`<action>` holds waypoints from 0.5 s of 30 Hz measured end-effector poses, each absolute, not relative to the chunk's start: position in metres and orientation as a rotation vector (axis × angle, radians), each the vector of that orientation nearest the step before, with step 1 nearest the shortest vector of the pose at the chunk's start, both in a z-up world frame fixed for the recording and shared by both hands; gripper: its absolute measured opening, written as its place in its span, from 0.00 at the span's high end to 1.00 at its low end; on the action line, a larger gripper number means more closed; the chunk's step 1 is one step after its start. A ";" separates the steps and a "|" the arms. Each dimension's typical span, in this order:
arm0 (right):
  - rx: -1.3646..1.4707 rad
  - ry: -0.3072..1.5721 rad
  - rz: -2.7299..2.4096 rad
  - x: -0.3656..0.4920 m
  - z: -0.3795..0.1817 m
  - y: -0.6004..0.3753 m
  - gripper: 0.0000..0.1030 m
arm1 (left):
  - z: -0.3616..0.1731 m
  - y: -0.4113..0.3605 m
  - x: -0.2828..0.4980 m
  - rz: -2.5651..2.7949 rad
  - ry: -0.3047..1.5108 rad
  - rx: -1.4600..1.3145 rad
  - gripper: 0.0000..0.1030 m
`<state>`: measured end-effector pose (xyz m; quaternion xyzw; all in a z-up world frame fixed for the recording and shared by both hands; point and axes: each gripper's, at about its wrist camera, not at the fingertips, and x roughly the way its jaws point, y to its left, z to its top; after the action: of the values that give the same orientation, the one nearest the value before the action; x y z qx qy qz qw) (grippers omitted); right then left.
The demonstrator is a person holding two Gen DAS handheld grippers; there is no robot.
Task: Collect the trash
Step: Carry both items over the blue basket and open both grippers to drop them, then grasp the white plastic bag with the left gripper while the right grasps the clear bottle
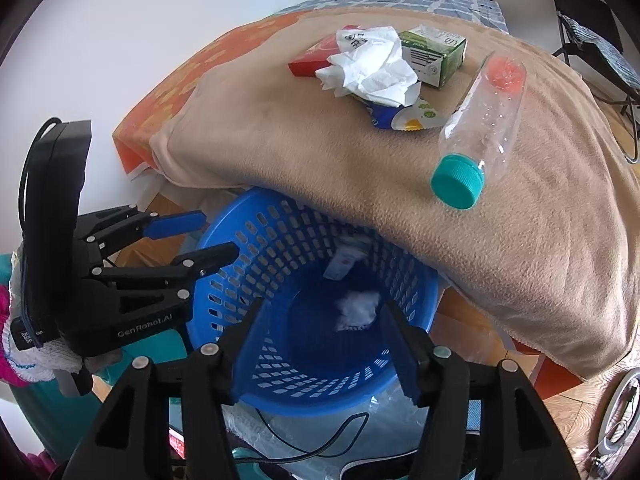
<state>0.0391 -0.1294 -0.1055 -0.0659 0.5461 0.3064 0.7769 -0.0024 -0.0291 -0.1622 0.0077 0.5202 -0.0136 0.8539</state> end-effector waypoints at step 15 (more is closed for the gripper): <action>-0.124 1.153 0.639 0.039 -0.096 -0.140 0.40 | -0.157 -0.025 -0.004 -0.034 1.086 -0.007 0.51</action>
<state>0.0393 -0.1399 -0.0964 -0.0574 0.5354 0.2969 0.7886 -0.0038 -0.0255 -0.1571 -0.0032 0.5168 -0.0164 0.8559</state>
